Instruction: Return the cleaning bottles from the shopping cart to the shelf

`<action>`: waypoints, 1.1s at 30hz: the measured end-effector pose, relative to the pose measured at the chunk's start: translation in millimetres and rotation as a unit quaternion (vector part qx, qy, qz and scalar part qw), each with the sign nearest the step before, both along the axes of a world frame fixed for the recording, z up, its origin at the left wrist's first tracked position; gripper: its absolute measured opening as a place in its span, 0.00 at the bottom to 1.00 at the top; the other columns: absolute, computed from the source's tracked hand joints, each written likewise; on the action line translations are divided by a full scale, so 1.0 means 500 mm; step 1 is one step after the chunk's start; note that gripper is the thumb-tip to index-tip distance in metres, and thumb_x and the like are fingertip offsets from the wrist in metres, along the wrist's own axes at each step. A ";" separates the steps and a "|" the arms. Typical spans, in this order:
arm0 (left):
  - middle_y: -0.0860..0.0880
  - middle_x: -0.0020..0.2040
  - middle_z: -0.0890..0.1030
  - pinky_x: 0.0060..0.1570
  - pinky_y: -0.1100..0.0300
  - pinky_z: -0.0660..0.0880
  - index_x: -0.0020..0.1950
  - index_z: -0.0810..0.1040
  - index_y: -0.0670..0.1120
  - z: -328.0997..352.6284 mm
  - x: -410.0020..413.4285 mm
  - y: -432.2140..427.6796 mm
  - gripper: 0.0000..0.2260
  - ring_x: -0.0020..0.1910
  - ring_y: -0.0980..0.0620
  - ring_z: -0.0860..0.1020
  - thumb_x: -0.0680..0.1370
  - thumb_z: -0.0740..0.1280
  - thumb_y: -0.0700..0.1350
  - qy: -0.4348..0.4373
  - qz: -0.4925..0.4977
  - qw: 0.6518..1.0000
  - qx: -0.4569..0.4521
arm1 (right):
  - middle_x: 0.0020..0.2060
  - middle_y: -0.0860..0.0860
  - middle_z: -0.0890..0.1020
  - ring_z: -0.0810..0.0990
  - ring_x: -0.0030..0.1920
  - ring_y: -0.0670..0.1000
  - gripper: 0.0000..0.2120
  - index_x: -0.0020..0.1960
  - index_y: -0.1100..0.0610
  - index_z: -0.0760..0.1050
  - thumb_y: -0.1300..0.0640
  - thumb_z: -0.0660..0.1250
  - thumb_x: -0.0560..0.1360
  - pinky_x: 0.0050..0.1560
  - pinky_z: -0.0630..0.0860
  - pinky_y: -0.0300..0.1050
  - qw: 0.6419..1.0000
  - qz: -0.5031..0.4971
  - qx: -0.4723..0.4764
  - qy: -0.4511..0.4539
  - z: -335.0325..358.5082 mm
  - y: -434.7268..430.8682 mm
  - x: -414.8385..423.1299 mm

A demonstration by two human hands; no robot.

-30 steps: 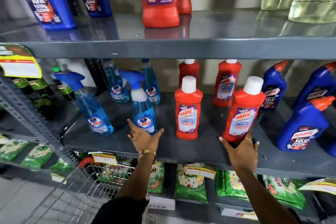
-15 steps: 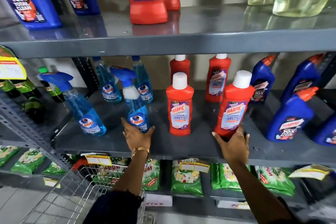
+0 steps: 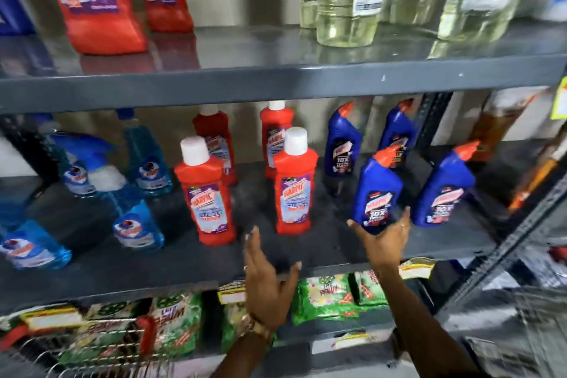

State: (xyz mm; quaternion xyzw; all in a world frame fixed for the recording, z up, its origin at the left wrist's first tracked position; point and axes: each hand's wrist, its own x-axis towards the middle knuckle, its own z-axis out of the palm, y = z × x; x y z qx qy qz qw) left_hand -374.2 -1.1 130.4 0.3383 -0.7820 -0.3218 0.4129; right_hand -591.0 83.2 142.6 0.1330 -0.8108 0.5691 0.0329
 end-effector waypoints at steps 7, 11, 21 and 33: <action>0.37 0.74 0.58 0.68 0.58 0.57 0.77 0.43 0.42 0.027 -0.146 -0.031 0.58 0.73 0.40 0.62 0.62 0.80 0.51 0.024 0.054 0.988 0.141 | 0.63 0.60 0.75 0.75 0.62 0.60 0.51 0.70 0.58 0.60 0.46 0.81 0.55 0.63 0.72 0.54 0.998 0.057 0.025 0.007 0.004 -0.004 -0.038; 0.39 0.73 0.63 0.71 0.48 0.66 0.77 0.44 0.46 0.025 -0.191 -0.040 0.59 0.70 0.40 0.67 0.58 0.81 0.49 0.038 0.089 0.983 0.156 | 0.64 0.61 0.75 0.74 0.63 0.61 0.51 0.71 0.60 0.59 0.43 0.80 0.57 0.63 0.74 0.57 0.995 0.084 0.037 0.025 -0.001 0.006 -0.047; 0.38 0.66 0.73 0.61 0.44 0.75 0.76 0.50 0.42 0.005 -0.211 -0.037 0.49 0.63 0.39 0.73 0.64 0.77 0.49 -0.036 0.151 0.981 0.112 | 0.72 0.63 0.66 0.66 0.71 0.61 0.53 0.75 0.63 0.51 0.40 0.76 0.63 0.67 0.68 0.55 0.992 0.085 0.078 0.058 -0.017 0.001 -0.050; 0.40 0.64 0.75 0.61 0.43 0.75 0.76 0.47 0.46 0.022 -0.204 -0.029 0.52 0.62 0.39 0.74 0.63 0.77 0.51 -0.043 0.155 0.976 0.145 | 0.71 0.61 0.66 0.67 0.70 0.61 0.56 0.75 0.60 0.51 0.38 0.76 0.60 0.66 0.69 0.55 0.992 0.112 0.049 0.029 -0.019 0.002 -0.062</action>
